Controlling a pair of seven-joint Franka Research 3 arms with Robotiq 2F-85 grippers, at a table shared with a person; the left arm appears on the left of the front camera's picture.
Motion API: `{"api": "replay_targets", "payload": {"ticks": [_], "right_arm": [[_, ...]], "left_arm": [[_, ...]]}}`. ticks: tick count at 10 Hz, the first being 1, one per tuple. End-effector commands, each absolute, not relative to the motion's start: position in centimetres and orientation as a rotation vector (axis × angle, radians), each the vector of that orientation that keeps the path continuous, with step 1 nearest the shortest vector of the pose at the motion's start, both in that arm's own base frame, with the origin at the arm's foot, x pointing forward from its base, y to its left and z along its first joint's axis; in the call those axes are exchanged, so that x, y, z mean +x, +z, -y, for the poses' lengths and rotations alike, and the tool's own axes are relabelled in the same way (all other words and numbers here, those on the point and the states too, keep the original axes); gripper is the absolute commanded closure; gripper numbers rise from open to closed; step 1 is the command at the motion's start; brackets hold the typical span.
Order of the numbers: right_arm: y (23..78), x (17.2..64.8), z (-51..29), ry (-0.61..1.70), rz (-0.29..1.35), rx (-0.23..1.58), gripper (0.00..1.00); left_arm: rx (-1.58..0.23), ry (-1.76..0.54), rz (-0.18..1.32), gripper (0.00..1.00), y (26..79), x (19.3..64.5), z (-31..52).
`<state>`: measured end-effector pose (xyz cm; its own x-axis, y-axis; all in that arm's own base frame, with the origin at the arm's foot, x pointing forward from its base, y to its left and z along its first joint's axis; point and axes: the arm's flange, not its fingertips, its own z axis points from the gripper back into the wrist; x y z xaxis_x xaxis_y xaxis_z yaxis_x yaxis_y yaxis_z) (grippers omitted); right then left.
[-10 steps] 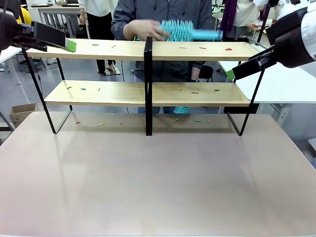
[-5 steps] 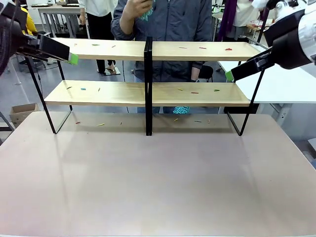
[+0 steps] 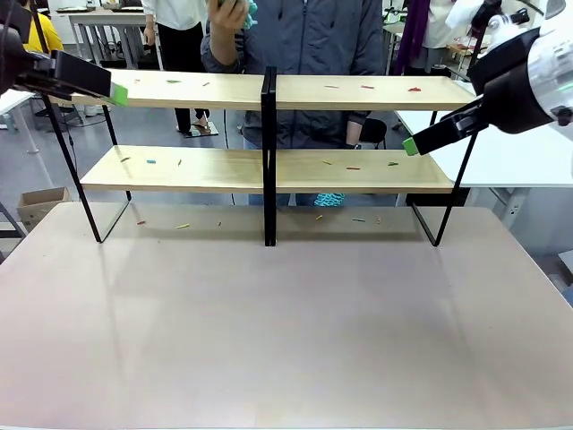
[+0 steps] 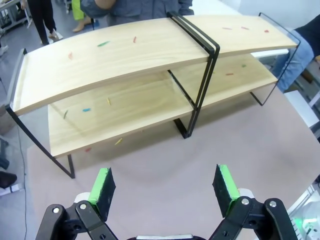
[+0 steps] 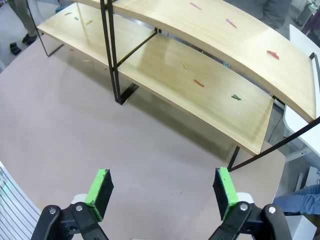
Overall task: Clean the shelves.
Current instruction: Pick up the Duster when the human hands it over.
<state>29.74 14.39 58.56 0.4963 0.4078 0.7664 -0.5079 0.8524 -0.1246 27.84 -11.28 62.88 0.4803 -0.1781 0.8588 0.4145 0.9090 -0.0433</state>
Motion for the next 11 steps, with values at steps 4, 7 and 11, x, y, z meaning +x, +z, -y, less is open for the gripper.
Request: {"api": "replay_targets", "payload": {"ticks": [4, 7, 11], "right_arm": [[58.0, 29.7, -14.5, 0.563, 0.881, 0.143, 0.0], [59.5, 28.5, -16.5, 0.491, 0.892, 0.168, 0.0], [61.8, 27.2, -18.8, 0.161, 0.818, 0.198, 0.0]], "left_arm": [[-0.181, -0.362, 0.988, 0.0, 61.7, 27.3, 11.3], [-0.255, -0.365, 1.011, 0.0, 62.9, 27.8, 11.2], [-0.255, -0.365, 1.011, 0.0, 62.9, 27.8, 11.2]]}}
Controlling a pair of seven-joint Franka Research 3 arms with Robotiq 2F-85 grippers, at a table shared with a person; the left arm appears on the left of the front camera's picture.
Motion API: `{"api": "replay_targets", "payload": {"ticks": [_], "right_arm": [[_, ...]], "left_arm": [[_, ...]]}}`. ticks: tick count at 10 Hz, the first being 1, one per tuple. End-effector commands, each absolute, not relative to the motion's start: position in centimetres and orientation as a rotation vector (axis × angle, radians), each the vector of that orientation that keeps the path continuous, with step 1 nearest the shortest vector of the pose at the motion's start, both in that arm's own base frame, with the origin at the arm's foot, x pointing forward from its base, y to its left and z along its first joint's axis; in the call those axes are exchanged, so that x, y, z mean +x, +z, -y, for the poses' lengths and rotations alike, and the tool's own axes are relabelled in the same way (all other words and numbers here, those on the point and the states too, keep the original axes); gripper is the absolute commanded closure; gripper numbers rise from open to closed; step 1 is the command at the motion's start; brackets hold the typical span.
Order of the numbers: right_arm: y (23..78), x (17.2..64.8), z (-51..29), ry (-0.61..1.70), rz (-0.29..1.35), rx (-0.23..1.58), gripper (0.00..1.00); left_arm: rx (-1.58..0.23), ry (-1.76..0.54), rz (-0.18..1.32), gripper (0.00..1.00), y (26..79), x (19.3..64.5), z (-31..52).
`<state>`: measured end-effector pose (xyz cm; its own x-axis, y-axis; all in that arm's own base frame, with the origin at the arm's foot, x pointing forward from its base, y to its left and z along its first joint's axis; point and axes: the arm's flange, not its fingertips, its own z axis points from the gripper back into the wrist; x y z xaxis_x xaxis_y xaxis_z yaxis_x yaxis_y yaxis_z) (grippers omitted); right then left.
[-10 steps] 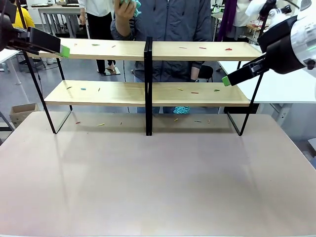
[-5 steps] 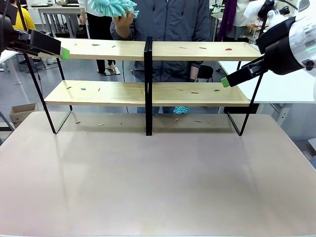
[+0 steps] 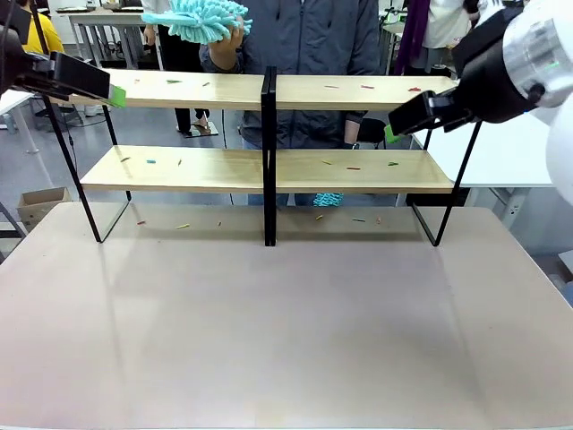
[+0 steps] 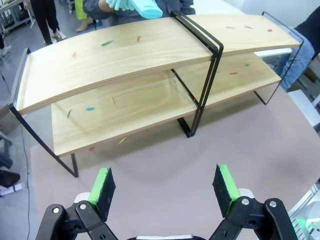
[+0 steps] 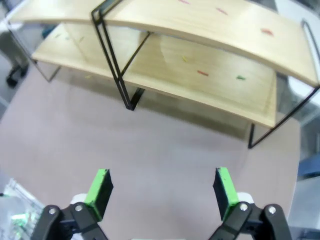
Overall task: Clean the shelves.
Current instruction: Pick up the Duster when the human hands it over.
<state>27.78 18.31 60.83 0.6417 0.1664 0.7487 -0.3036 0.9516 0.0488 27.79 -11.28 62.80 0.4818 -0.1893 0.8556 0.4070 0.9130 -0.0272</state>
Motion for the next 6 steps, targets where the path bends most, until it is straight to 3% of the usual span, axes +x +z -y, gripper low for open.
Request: {"api": "replay_targets", "payload": {"ticks": [1, 6], "right_arm": [[62.1, 26.7, -18.9, 0.126, 0.821, 0.214, 0.0], [63.2, 24.0, -19.0, 0.163, 0.926, 0.241, 0.0]], "left_arm": [[-0.255, -0.365, 1.011, 0.0, 62.9, 27.8, 11.2], [-0.255, -0.365, 1.011, 0.0, 62.9, 27.8, 11.2]]}}
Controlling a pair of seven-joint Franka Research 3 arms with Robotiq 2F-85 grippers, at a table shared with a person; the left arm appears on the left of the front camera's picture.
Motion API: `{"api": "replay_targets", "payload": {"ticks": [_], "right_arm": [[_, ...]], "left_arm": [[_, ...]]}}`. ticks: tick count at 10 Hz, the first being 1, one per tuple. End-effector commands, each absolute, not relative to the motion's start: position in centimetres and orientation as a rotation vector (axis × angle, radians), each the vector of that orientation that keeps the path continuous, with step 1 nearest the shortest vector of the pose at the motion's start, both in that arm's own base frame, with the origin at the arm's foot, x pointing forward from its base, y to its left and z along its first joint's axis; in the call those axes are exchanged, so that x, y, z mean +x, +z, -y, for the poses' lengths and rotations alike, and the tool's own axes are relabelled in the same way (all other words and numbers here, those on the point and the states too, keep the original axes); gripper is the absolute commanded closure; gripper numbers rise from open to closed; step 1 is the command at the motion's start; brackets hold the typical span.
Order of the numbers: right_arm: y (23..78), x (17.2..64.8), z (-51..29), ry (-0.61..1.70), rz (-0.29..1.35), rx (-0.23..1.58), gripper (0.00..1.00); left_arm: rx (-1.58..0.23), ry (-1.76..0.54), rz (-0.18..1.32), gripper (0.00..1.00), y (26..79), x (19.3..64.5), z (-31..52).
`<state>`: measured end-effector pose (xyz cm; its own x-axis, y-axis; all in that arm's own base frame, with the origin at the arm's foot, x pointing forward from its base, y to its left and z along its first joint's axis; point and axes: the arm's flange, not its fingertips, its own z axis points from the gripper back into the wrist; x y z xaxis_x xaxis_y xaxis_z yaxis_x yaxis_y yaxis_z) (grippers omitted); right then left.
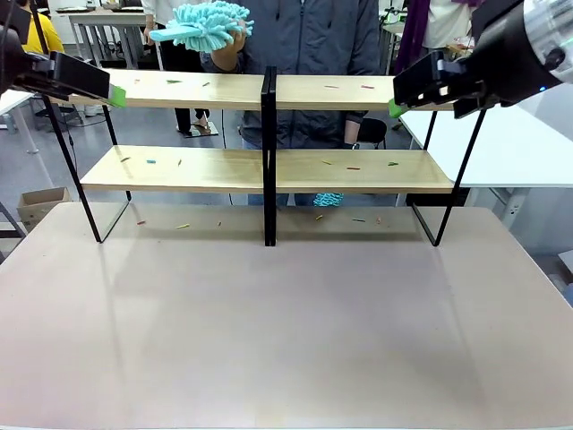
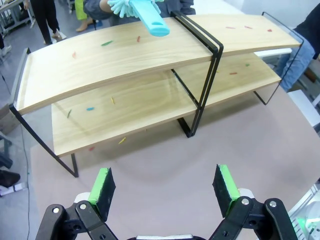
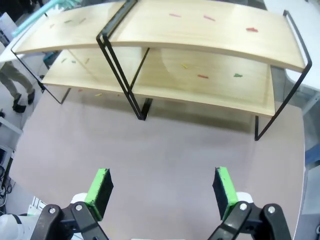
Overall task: Clean the shelves.
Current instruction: Pick up the Duster when the human hands it over.
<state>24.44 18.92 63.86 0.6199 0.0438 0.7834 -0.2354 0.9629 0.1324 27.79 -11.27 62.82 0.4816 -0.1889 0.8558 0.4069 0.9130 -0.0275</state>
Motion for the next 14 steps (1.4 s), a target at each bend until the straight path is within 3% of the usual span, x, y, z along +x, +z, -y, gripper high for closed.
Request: {"api": "replay_targets", "payload": {"ticks": [1, 14], "right_arm": [[63.38, 23.8, -18.49, 0.156, 0.94, 0.252, 0.0], [63.83, 23.69, -18.47, 0.16, 0.941, 0.239, 0.0]], "left_arm": [[-0.255, -0.365, 1.011, 0.0, 62.91, 27.8, 11.21], [-0.255, -0.365, 1.011, 0.0, 62.91, 27.8, 11.21]]}}
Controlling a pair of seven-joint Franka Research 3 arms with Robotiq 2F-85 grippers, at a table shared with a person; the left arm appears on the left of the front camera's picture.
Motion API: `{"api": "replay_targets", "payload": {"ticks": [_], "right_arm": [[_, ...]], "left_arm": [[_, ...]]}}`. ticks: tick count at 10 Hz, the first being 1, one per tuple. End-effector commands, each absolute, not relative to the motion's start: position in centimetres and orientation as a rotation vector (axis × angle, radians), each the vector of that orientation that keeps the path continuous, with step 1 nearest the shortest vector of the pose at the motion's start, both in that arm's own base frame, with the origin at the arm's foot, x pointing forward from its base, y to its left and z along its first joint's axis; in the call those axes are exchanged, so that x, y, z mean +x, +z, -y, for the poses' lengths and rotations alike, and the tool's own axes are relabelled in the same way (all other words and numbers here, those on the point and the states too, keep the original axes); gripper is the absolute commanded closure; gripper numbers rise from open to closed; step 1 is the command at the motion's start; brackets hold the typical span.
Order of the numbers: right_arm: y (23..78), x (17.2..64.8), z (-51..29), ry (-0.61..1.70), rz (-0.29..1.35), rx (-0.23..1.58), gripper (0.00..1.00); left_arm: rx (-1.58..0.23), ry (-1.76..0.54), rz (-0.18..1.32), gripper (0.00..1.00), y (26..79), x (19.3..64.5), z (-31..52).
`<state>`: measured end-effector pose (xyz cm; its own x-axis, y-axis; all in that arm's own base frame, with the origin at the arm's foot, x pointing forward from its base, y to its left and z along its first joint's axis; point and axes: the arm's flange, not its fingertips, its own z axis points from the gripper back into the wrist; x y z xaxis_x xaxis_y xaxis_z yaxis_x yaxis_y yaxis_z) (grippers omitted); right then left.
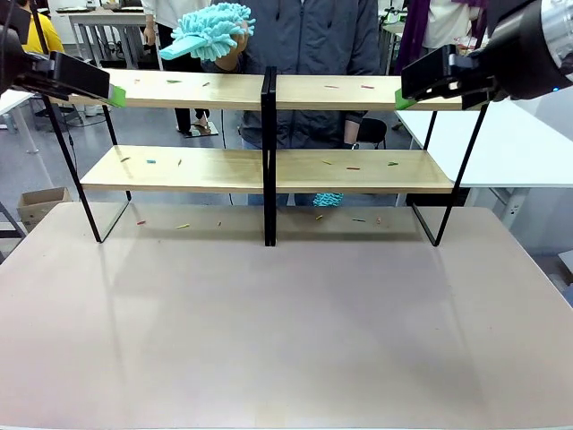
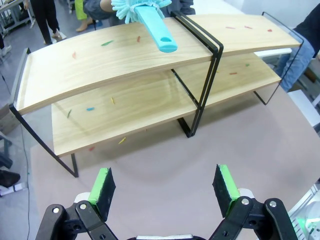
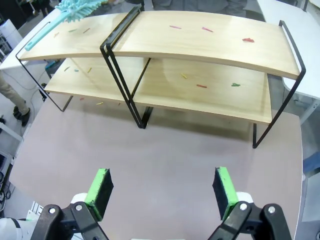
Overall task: Clean the shelves.
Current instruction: Pick up the Duster when the human hands it over.
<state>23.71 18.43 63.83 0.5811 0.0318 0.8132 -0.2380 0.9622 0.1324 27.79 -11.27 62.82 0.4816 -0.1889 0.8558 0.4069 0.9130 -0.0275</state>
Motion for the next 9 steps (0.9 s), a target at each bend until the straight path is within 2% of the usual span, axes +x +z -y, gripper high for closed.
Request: {"api": "replay_targets", "payload": {"ticks": [1, 2, 3, 4, 5, 6, 7, 8, 9], "right_arm": [[63.8, 23.7, -18.5, 0.16, 0.941, 0.239, 0.0], [63.8, 23.7, -18.5, 0.16, 0.941, 0.239, 0.0], [63.8, 23.7, -18.5, 0.16, 0.941, 0.239, 0.0], [63.8, 23.7, -18.5, 0.16, 0.941, 0.239, 0.0], [63.8, 23.7, -18.5, 0.16, 0.941, 0.239, 0.0], [63.8, 23.7, -18.5, 0.16, 0.941, 0.239, 0.0], [63.8, 23.7, -18.5, 0.16, 0.941, 0.239, 0.0], [63.8, 23.7, -18.5, 0.16, 0.941, 0.239, 0.0], [63.8, 23.7, -18.5, 0.16, 0.941, 0.239, 0.0]], "left_arm": [[-0.255, -0.365, 1.011, 0.0, 62.9, 27.8, 11.2], [-0.24, -0.367, 1.006, 0.0, 62.8, 27.8, 11.3], [-0.384, -0.485, 0.626, 0.0, 64.3, 29.7, 10.9], [-0.535, -0.514, 0.47, 0.0, 66.4, 33.4, 10.4], [-0.763, -0.539, 0.319, 0.0, 67.9, 37.6, 9.7], [-0.988, -0.431, 0.262, 0.0, 68.0, 42.7, 8.1], [-1.116, -0.349, 0.211, 0.0, 66.7, 45.3, 6.6], [-1.204, -0.213, 0.249, 0.0, 65.0, 46.4, 4.9], [-1.13, 0.081, 0.275, 0.0, 63.6, 46.8, 3.6]]}}
